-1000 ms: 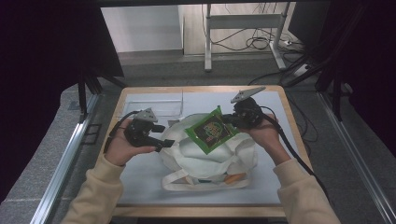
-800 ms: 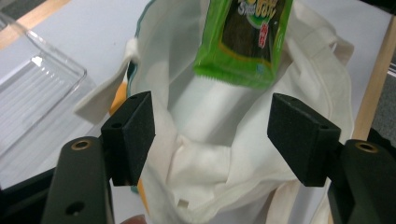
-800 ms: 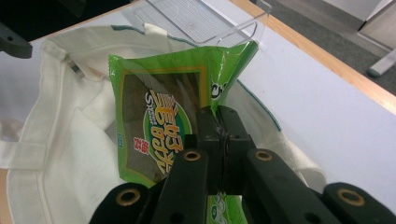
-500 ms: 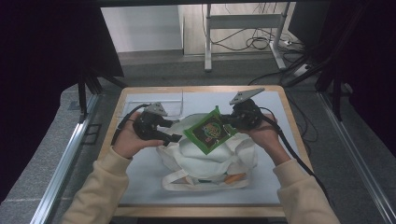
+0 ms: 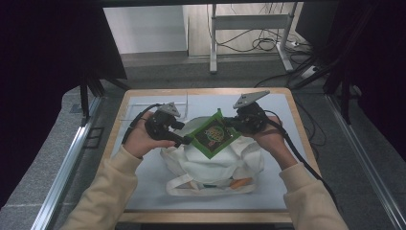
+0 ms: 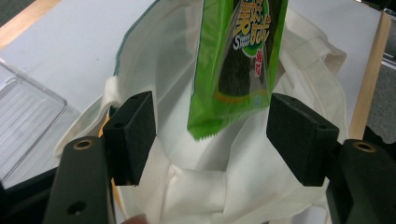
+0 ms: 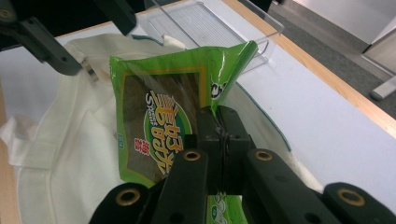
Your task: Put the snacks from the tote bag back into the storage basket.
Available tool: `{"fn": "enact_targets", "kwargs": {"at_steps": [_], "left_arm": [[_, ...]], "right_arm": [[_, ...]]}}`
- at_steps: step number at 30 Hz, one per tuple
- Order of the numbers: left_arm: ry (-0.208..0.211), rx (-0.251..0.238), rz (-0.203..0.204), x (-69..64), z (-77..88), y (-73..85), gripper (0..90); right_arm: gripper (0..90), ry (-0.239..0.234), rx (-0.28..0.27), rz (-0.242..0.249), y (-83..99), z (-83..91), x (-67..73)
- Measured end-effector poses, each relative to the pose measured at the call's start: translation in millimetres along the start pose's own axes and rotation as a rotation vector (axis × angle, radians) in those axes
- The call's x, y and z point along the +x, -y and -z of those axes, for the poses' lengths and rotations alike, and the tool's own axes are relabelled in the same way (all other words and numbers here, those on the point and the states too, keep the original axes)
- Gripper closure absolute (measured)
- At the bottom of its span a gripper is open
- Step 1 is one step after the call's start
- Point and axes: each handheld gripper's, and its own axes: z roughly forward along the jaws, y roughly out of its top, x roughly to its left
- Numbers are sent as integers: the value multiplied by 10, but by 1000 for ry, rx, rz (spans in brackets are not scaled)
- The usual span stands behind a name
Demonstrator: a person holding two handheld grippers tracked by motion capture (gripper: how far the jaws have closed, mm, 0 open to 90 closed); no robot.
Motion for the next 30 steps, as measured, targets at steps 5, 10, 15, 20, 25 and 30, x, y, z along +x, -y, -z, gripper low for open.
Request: {"fn": "enact_targets", "kwargs": {"at_steps": [5,10,15,20,25,30], "left_arm": [[22,15,-3,29,-89,-69,337],[41,45,-22,35,-190,-116,369],[55,68,-36,8,-270,-139,454],[64,77,-49,-22,-302,-137,596],[85,93,-47,7,-301,-113,665],[108,80,-18,40,-284,-67,715]], "right_arm": [[880,-15,-18,28,-7,0,21],[880,-29,-36,58,-12,-7,50],[879,-53,-64,83,-20,-17,81],[876,-57,-65,97,-18,-42,100],[868,-52,-64,117,-12,-68,113],[836,-50,-60,122,-4,-99,124]]}}
